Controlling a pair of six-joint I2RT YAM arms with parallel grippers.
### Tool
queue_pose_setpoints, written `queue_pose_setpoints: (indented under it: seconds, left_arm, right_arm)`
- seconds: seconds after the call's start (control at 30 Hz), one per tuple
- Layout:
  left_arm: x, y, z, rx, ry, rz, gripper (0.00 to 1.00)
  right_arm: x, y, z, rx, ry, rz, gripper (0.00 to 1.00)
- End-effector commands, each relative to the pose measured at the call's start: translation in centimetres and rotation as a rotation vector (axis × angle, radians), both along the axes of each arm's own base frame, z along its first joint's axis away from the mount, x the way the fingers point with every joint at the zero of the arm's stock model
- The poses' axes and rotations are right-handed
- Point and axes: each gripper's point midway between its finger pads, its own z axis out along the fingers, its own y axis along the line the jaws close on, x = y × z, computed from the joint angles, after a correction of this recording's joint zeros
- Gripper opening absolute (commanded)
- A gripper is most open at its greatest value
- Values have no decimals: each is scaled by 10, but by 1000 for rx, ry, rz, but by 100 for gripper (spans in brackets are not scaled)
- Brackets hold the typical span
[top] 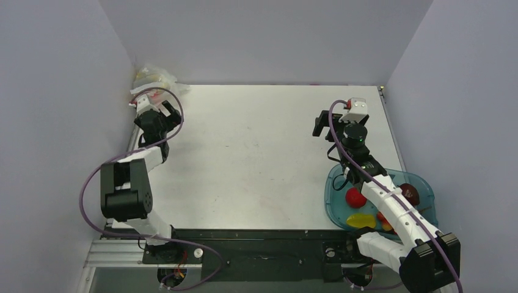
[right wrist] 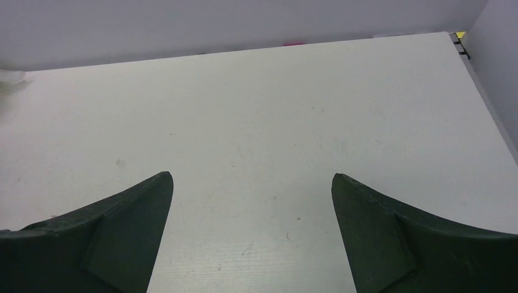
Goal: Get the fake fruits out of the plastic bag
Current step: Move the plastic bag to the center of the board.
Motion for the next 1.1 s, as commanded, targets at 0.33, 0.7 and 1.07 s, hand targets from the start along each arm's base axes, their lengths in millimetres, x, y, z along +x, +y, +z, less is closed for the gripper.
queue_pose_setpoints:
  seconds: [0.33, 0.7, 1.07]
  left_arm:
    - [155, 49, 23, -102, -211, 168, 96]
    - [195, 59, -35, 113, 57, 213, 58]
    - [161, 11, -36, 92, 117, 58, 0]
  right_arm:
    - [-2, 27, 23, -14, -4, 112, 100]
    - [-1, 32, 22, -82, 7, 103, 99]
    - [-6, 33, 26, -103, -8, 104, 99]
